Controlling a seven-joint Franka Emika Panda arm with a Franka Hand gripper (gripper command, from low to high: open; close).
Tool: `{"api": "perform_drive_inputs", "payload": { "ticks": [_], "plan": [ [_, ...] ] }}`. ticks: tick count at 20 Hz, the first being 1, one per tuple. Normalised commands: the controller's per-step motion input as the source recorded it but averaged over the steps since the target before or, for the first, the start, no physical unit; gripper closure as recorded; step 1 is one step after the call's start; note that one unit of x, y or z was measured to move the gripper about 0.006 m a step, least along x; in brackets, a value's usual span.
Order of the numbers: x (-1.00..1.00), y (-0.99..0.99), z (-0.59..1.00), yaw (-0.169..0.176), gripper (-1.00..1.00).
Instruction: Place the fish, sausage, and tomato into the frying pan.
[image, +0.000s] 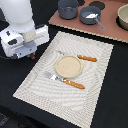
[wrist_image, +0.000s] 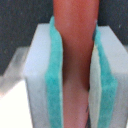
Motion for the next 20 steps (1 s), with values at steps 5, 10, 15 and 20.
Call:
{"api": "perform_drive_inputs", "payload": {
  "ticks": [5, 10, 15, 20],
  "plan": [
    [0.82, 0.43, 1.00, 0.016, 1.00],
    [1.00, 0.56, 1.00, 0.004, 1.00],
    [1.00, 0.62, 1.00, 0.000, 1.00],
    [1.00, 0.63, 1.00, 0.000, 1.00]
  ]
}}
